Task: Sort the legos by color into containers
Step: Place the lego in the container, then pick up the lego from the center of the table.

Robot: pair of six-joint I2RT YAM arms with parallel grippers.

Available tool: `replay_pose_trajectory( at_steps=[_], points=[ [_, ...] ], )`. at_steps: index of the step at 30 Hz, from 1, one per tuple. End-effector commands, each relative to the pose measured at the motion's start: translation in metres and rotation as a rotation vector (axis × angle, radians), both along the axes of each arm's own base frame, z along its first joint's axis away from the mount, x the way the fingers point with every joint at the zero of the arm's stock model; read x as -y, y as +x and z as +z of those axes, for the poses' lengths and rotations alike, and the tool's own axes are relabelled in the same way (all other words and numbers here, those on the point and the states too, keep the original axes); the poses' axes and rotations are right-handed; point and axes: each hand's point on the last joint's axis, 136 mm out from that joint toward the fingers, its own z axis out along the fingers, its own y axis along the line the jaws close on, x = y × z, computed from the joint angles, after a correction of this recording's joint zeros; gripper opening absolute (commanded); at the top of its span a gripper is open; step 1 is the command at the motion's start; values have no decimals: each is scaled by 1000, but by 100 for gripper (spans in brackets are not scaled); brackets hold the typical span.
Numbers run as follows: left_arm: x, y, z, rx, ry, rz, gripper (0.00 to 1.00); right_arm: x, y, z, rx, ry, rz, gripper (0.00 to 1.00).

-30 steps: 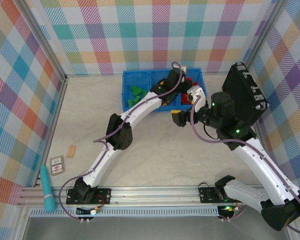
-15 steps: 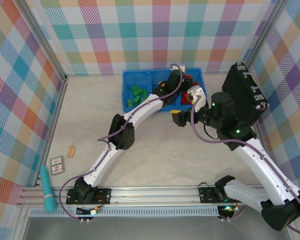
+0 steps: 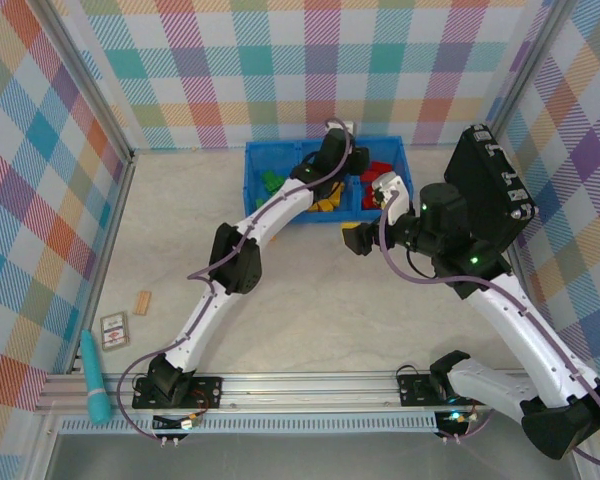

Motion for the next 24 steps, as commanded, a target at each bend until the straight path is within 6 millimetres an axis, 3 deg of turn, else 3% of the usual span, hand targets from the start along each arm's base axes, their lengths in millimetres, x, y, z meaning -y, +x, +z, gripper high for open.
replay_pose_trajectory(
  at_steps=[1,9,13,18,24],
  points=[
    [-40,-33,101,77,48,-16,44,3,-8,16,65,-10,21,99],
    [-148,-112,72,-49,323,89,47,11,-9,15,77,-35,-10,99],
    [-181,-146,44,-138,339,138,49,9,-7,14,74,-24,-11,99],
    [-203,-176,-6,-210,340,162,65,4,-4,11,58,-15,-1,99],
    [-204,-191,-63,-320,365,138,67,0,0,8,36,-7,7,99]
  ],
)
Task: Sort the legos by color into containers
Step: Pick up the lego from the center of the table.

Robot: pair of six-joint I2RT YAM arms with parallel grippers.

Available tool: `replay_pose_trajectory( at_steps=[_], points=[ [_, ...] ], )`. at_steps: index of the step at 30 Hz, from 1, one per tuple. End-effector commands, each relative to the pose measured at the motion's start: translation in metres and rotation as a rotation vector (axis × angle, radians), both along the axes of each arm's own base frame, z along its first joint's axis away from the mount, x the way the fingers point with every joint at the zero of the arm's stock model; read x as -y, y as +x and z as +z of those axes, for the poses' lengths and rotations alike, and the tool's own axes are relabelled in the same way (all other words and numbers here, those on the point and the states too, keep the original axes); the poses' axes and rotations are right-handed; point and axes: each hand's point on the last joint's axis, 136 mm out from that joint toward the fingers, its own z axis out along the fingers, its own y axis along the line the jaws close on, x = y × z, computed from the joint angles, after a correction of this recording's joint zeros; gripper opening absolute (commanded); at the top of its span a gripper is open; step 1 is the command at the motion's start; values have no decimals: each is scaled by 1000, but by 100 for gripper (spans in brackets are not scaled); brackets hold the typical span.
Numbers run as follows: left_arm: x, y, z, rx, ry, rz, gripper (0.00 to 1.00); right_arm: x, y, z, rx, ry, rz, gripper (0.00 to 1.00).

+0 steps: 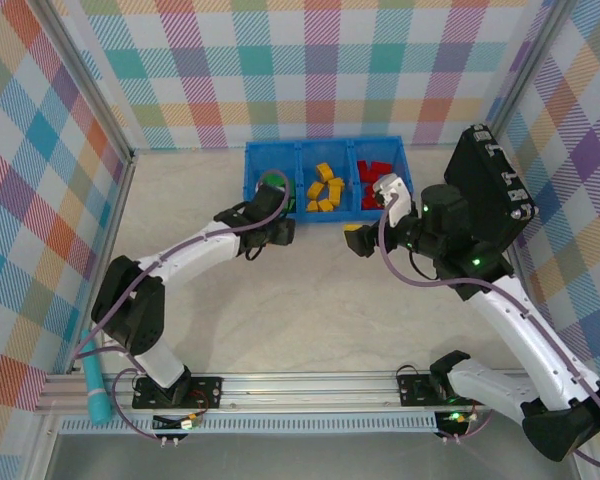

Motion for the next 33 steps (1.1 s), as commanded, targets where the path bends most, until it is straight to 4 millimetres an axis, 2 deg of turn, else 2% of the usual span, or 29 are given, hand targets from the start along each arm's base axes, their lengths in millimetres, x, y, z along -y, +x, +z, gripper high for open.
replay_pose_trajectory(
  at_steps=[1,10,15,21,25,33],
  points=[
    [3,8,-2,19,-46,30,67,-6,0,10,16,29,19,99],
    [-3,14,-68,-60,32,70,68,-5,4,6,1,14,6,99],
    [-1,24,-87,-68,31,88,68,-2,5,3,-4,-5,-5,99],
    [-12,29,-100,-87,57,125,68,-3,9,-2,-8,-16,-12,99],
    [-22,32,-102,-76,72,156,68,-6,12,-5,-13,-14,-6,99],
    [-29,47,-105,-39,71,192,65,-12,15,-7,-26,-10,13,99]
  ],
)
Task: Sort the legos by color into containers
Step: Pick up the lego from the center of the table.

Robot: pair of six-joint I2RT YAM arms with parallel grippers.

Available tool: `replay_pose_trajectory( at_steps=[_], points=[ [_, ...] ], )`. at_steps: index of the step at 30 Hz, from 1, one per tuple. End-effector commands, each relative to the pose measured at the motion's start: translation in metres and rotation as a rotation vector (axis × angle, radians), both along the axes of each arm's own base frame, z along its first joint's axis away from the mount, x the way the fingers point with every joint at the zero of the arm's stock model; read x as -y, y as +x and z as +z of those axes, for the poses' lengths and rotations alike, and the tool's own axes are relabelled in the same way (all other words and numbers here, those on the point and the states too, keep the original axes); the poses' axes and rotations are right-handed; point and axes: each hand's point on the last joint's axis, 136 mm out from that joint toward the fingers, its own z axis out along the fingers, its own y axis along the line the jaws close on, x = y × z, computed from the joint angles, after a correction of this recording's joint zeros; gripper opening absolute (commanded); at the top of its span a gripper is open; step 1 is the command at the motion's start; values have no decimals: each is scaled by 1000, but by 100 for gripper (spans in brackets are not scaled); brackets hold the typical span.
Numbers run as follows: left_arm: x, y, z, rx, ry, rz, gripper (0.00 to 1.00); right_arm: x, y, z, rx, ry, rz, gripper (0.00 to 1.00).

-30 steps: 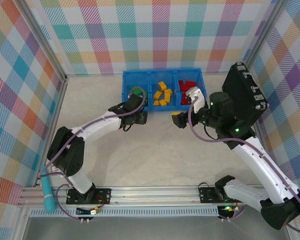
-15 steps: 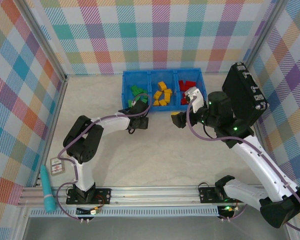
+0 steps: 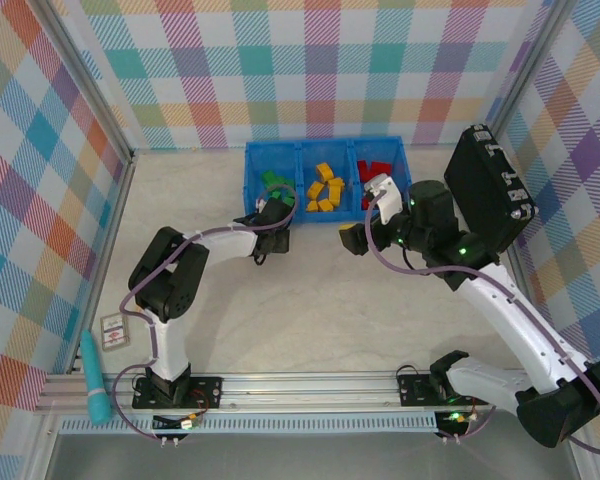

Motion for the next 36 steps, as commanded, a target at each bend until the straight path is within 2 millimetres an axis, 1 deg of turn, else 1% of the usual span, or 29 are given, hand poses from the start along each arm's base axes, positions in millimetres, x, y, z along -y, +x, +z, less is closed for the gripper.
replay_pose_trajectory(
  at_steps=[1,7,9,13,15,17,19,21,23,25,28,31,33,36],
  points=[
    [-7,13,-3,37,3,46,64,-6,1,19,42,32,25,99],
    [-10,21,-9,49,0,56,57,-7,2,18,38,33,26,99],
    [-10,22,-10,48,-2,56,52,-7,2,17,34,33,25,99],
    [-11,22,-10,47,4,54,38,-7,2,16,31,35,23,99],
    [-12,21,-10,47,9,53,35,-7,2,16,30,34,23,99],
    [-15,17,-13,33,16,53,31,-7,3,16,31,36,19,99],
    [-18,9,-21,9,22,55,29,-7,2,15,26,35,23,99],
    [-21,4,-22,5,20,61,27,-7,2,15,28,36,23,99],
    [-21,-1,-20,0,11,57,26,-7,1,15,26,36,24,99],
    [-18,-8,-12,-8,8,40,25,-7,0,15,24,37,27,99],
    [-3,-20,6,-6,3,-12,24,-7,-2,15,25,40,31,99],
    [22,-33,24,-40,-11,-83,24,-6,-4,16,9,67,14,99],
    [43,-35,39,-45,-40,-132,24,-5,-5,17,11,71,15,99],
    [71,-31,64,-33,-103,-193,24,-3,-6,18,17,67,9,99]
  ],
)
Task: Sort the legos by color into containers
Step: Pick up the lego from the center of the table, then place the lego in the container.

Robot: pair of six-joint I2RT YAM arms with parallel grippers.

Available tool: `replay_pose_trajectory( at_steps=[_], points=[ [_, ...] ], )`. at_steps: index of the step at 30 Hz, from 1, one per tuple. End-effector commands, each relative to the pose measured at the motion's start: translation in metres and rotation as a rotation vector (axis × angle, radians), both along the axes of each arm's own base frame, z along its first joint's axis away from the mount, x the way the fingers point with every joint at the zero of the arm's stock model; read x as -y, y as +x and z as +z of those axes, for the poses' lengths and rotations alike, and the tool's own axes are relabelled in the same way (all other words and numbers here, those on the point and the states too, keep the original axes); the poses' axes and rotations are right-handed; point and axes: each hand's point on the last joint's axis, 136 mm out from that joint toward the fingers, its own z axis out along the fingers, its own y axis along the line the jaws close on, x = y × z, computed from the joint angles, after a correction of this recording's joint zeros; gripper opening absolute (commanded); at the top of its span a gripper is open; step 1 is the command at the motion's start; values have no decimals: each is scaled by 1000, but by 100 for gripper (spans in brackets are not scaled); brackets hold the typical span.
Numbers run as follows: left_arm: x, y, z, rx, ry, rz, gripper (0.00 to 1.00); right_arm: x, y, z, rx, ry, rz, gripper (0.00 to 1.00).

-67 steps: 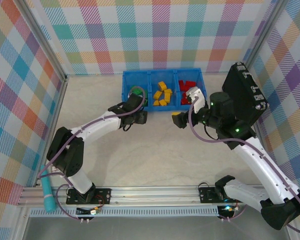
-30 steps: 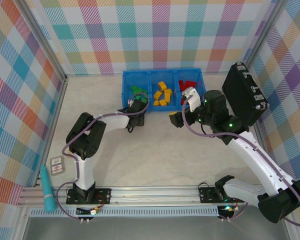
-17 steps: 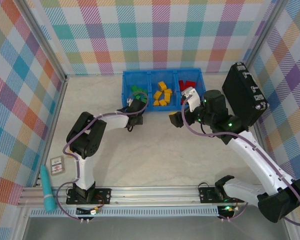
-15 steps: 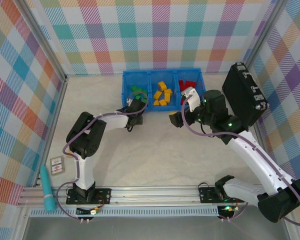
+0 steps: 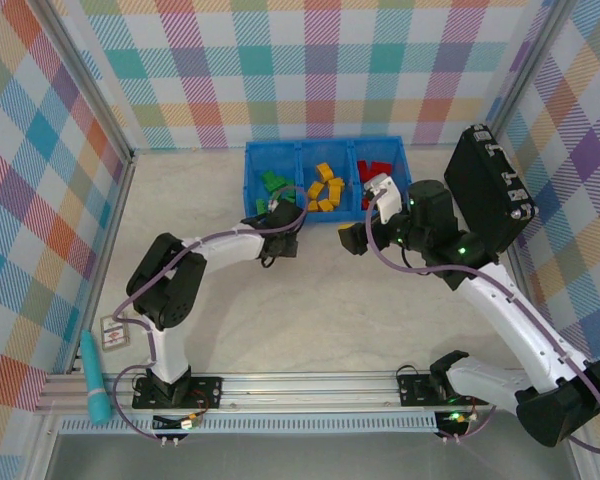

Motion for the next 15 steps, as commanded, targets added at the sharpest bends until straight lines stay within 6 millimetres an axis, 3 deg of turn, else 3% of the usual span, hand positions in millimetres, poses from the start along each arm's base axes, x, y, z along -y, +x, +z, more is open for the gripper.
replay_pose_trajectory(
  at_steps=[1,5,10,15],
  points=[
    [30,-1,42,0,-88,-76,24,0,-5,16,35,39,4,99],
    [60,18,79,54,-195,-125,24,6,-6,12,47,17,-18,99],
    [87,61,121,212,-255,-133,24,3,-7,7,34,14,1,99],
    [110,99,133,303,-274,-127,24,-1,-5,4,18,13,15,99]
  ],
)
